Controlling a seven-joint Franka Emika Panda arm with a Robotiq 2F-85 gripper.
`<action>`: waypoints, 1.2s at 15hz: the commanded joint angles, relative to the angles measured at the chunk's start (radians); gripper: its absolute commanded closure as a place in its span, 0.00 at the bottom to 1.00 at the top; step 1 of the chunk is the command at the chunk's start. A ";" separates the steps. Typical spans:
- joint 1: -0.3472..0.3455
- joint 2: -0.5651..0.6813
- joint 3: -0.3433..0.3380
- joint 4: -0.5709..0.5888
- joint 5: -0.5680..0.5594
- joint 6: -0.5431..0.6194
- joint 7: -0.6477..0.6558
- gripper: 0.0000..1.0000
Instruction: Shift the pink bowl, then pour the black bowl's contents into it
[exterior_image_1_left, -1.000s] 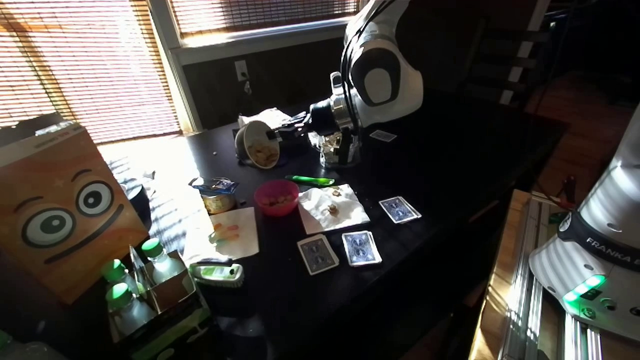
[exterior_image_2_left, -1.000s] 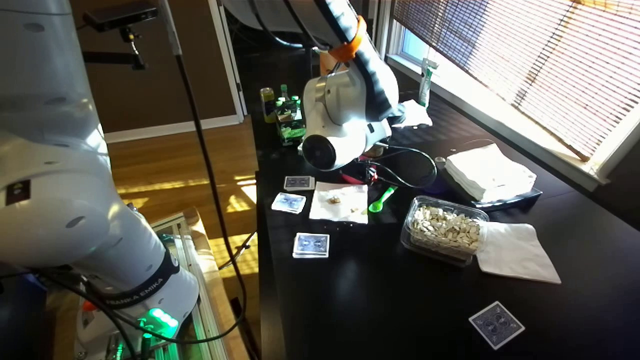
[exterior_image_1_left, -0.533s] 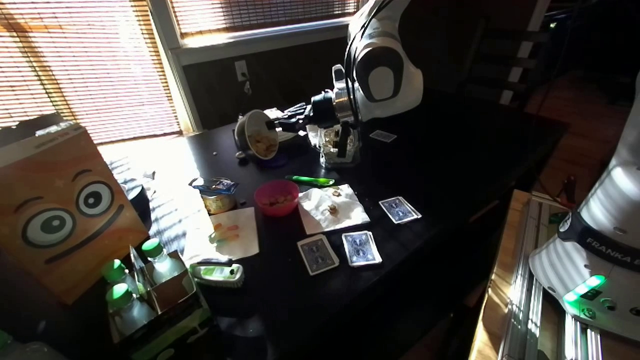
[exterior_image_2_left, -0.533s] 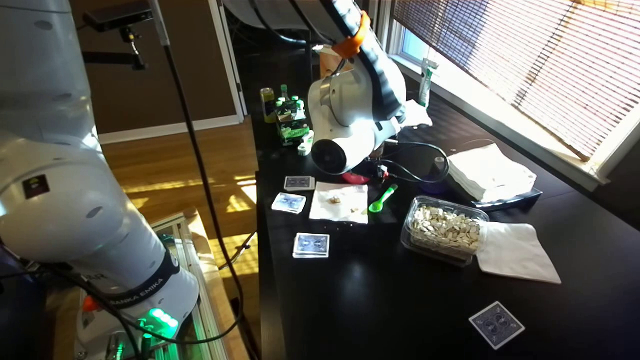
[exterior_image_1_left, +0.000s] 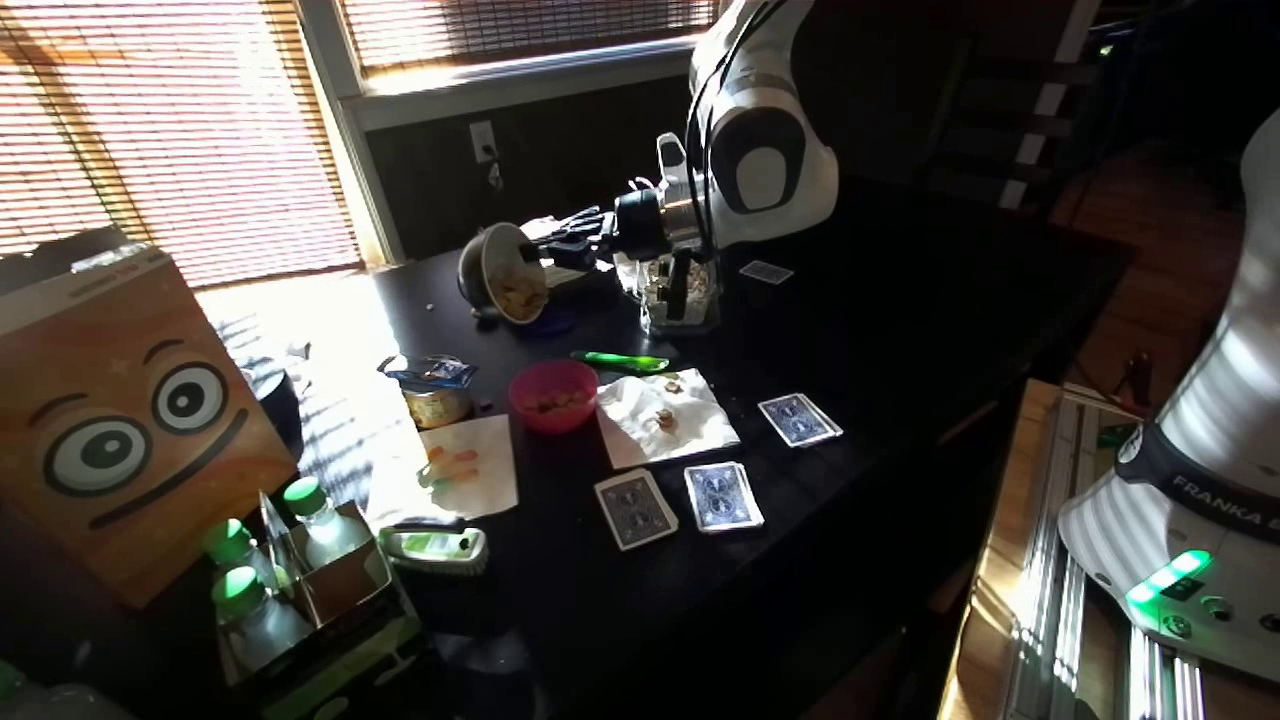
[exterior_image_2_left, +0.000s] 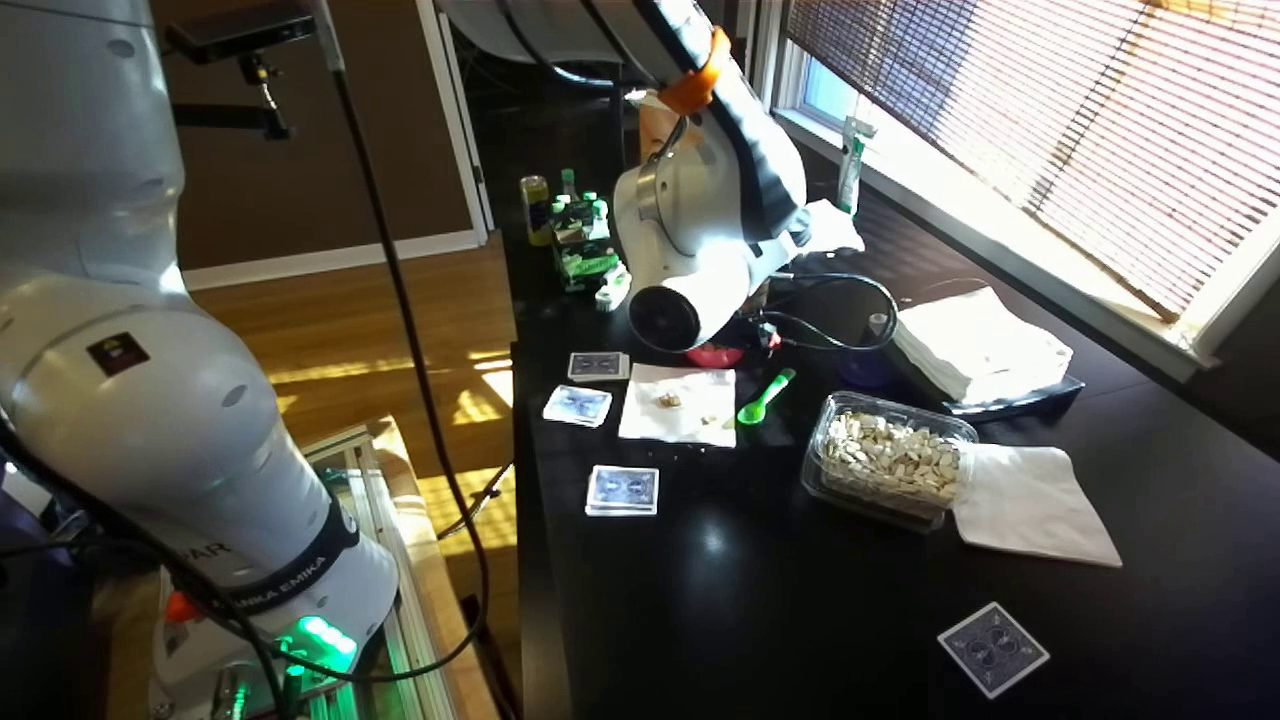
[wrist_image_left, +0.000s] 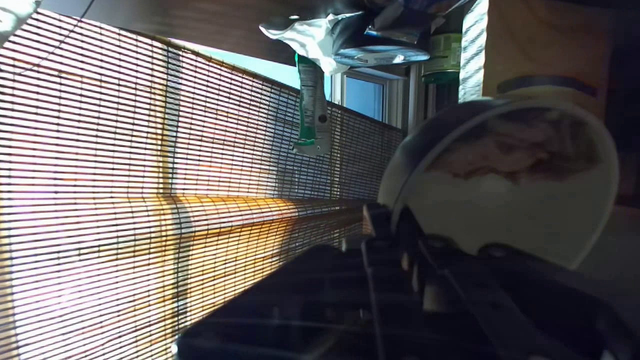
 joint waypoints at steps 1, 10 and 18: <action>0.026 0.009 -0.030 0.000 0.000 -0.014 0.000 0.98; -0.207 0.019 0.196 0.005 -0.012 -0.025 -0.024 0.98; -0.247 0.029 0.216 -0.007 -0.015 -0.130 -0.029 0.98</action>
